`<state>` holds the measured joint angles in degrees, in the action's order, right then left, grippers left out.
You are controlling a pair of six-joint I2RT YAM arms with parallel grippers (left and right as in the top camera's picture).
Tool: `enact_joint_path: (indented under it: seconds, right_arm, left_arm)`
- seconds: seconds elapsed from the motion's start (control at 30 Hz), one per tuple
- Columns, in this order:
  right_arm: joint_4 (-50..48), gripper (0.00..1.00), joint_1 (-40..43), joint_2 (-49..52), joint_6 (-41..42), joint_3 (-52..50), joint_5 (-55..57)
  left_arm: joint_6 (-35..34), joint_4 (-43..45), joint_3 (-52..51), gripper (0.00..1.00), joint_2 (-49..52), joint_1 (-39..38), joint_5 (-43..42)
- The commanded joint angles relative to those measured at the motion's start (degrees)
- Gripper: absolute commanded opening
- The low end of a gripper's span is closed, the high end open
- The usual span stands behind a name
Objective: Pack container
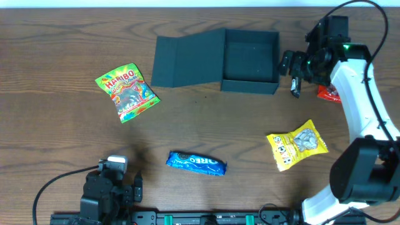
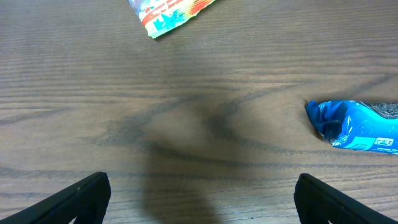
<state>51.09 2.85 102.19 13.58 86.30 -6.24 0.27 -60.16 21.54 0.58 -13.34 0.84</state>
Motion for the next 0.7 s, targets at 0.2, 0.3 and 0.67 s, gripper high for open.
enact_joint_path:
  seconds: [0.2,0.3,0.67]
  right_arm:
    - [-2.21,0.99,-1.07,8.44,4.83,1.07,3.74]
    - [-1.62,0.99,-1.09,10.21,4.74,1.07,3.89]
    - [8.22,0.99,-1.88,10.8,3.28,1.07,3.87]
  left_arm:
    - [-0.02,-2.16,-1.4,0.95,-0.37,-0.28,0.61]
    - [-0.02,-2.16,-1.4,0.95,-0.37,-0.28,0.61]
    - [-0.02,-2.16,-1.4,0.95,-0.37,-0.28,0.61]
